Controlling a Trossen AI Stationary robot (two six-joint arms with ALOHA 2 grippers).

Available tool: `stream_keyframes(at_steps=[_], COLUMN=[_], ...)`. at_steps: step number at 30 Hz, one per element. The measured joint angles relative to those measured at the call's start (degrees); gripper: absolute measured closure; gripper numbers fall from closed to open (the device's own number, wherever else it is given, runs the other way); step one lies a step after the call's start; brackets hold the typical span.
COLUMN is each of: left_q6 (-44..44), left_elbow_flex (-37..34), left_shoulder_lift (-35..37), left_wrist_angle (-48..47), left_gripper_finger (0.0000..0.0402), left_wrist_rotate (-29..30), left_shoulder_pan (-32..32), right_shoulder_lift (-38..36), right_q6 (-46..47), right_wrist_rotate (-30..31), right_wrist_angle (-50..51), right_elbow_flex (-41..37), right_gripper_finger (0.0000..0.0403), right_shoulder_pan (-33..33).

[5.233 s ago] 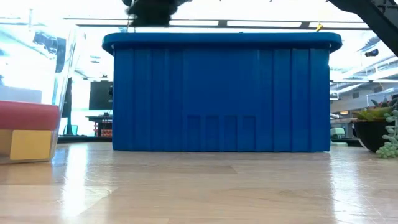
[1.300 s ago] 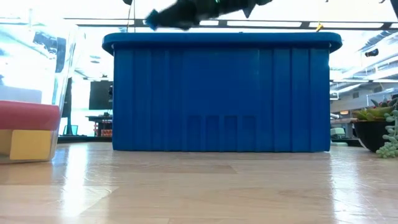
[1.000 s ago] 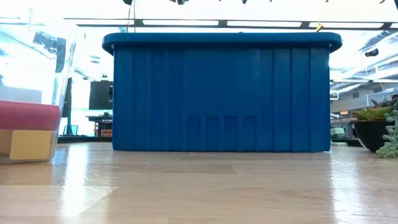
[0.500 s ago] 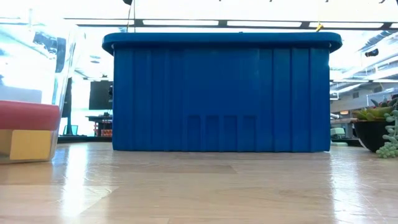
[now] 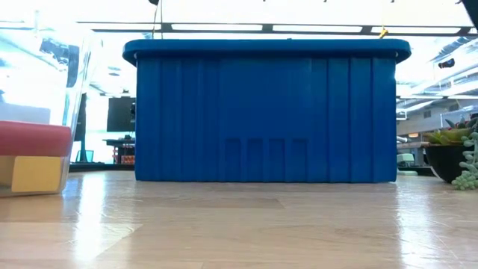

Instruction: Sort Items/Unsort Items

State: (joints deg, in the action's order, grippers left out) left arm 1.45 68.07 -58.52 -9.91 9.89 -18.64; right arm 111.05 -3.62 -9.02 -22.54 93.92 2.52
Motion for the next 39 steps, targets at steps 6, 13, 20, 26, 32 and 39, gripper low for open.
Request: stream_keyframes(at_steps=[6,13,20,26,32,39], left_q6=[-0.1,-0.1,-0.1,0.0,0.0,0.0], left_elbow_flex=[0.0,0.0,0.0,0.0,0.0,0.0], left_shoulder_lift=[0.0,0.0,0.0,0.0,0.0,0.0], left_wrist_angle=[-0.2,0.2,0.2,0.1,0.2,0.2], left_gripper_finger=[0.0153,0.0153,0.0153,0.0153,0.0153,0.0153], left_wrist_rotate=[0.0,0.0,0.0,0.0,0.0,0.0], left_shoulder_pan=[0.0,0.0,0.0,0.0,0.0,0.0], right_shoulder_lift=[8.6,18.3,24.2,22.0,15.1,7.2], right_q6=[-0.9,-0.4,1.0,-2.0,-8.9,-15.1], right_wrist_rotate=[-4.3,-7.5,-7.7,-7.7,-4.7,5.2], right_wrist_angle=[10.7,19.7,23.1,27.1,42.9,64.2], right_elbow_flex=[13.4,24.5,29.6,30.0,30.0,30.0], right_gripper_finger=[0.0276,0.027,0.0221,0.0173,0.0159,0.0167], right_shoulder_pan=[0.0,0.1,1.0,0.9,-0.6,-2.5])
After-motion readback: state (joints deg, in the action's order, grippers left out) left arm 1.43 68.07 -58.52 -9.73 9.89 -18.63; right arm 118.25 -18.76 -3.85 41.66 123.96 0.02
